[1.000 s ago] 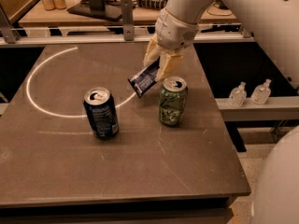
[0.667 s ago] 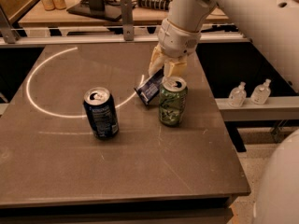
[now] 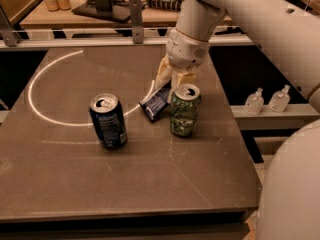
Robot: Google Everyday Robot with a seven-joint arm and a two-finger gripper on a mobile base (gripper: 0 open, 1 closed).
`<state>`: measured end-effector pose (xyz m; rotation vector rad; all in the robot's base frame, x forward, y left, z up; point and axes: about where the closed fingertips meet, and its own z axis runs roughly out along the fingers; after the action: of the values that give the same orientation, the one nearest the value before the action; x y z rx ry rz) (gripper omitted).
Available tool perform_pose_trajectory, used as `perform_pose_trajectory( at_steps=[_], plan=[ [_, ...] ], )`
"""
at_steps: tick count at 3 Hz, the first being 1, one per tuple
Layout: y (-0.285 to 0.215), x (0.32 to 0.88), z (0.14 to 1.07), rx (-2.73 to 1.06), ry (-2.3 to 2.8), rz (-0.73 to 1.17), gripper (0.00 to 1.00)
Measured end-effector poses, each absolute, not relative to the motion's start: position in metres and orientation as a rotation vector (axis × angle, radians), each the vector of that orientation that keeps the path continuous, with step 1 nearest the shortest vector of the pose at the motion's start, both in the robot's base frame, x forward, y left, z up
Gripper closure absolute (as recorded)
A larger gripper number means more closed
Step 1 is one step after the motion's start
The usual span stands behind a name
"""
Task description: Move rxbar blueberry near pepsi can
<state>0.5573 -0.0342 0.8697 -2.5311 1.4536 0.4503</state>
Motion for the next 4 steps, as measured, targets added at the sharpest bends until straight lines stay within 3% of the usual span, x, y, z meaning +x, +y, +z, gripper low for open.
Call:
perform_pose_trajectory(
  at_steps=[1, 2, 4],
  plan=[
    [-0.022, 0.561, 0.862, -2.515, 1.453, 0.526, 1.0],
    [-0.024, 0.56, 0.853, -2.497, 1.506, 0.572, 0.85],
    [-0.032, 0.548, 0.844, -2.45, 1.605, 0.654, 0.39]
  ],
)
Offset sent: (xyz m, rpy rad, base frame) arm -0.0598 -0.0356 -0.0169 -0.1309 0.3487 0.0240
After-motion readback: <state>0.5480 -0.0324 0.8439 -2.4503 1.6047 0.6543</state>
